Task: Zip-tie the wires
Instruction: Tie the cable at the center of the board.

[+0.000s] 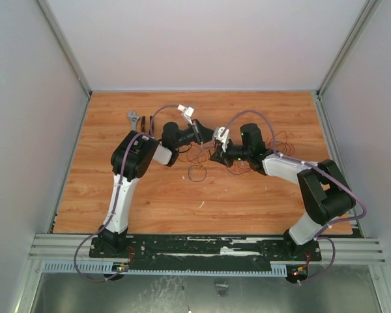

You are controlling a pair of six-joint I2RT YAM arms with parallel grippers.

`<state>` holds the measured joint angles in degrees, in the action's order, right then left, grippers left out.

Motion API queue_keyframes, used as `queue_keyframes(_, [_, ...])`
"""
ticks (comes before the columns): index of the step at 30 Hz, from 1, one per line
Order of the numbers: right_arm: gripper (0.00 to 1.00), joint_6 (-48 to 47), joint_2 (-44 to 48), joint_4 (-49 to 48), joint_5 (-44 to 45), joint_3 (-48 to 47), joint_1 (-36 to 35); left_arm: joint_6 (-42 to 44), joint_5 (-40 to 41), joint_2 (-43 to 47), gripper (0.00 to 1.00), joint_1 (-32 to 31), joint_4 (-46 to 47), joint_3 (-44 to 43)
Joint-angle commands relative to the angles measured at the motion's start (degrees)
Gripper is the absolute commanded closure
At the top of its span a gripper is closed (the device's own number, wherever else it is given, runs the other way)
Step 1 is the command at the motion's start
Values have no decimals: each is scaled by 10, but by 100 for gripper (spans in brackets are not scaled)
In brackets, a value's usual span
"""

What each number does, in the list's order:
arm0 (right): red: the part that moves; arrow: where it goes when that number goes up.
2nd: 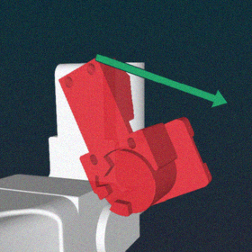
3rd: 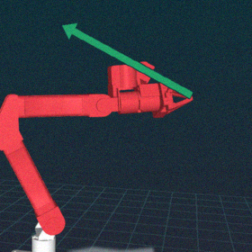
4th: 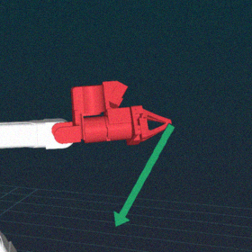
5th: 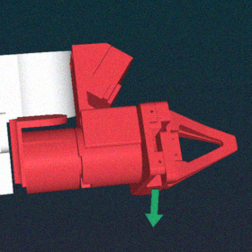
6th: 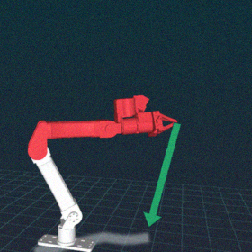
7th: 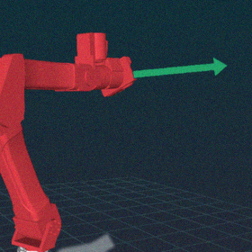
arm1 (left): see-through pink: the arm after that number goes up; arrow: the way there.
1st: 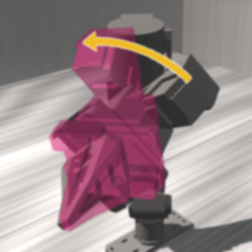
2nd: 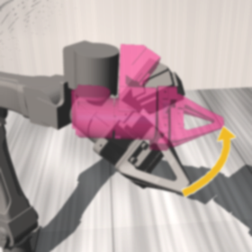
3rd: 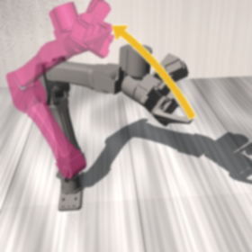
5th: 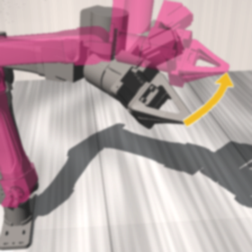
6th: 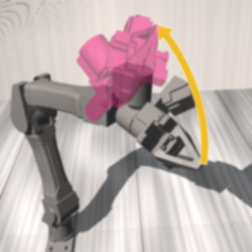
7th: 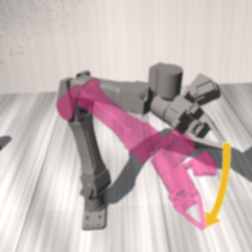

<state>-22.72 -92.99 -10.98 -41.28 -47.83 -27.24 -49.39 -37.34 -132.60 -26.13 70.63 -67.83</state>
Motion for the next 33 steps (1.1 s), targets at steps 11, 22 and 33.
queue_keyframes(11, [100, 165, 9, -13, -94, -6, 61, 97, -43, 64, 100, -6, 126, 83])
queue_keyframes(22, [100, 177, 20, 90, -160, -47, 86, 168, -51, 93, 100, -10, 223, 146])
queue_keyframes(33, [100, 169, -9, 97, -187, -60, 96, 337, -25, 164, 100, -31, 135, 163])
